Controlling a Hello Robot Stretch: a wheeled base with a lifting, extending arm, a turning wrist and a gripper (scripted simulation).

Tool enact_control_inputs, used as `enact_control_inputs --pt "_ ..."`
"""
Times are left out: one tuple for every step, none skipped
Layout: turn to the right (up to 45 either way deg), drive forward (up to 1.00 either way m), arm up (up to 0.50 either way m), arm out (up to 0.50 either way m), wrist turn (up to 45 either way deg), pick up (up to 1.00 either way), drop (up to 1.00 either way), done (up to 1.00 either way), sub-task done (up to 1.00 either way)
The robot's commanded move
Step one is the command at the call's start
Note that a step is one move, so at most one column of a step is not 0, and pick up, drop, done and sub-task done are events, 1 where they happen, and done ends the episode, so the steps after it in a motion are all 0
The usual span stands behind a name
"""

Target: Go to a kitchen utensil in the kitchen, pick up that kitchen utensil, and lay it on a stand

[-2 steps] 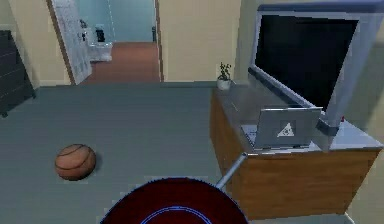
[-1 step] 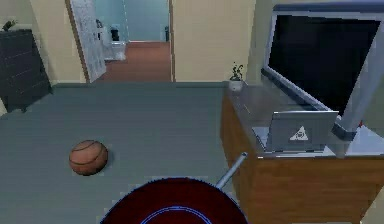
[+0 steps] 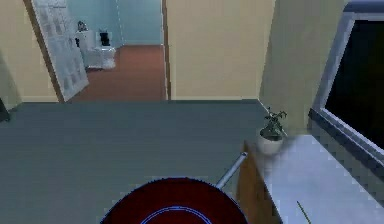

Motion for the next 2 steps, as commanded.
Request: enact_control_inputs --pt "0.0 0.45 0.0 0.0 0.0 0.0 0.0 0.0 0.0" --pt "45.0 0.0 0.0 0.0 0.0 0.0 0.0 0.0 0.0"
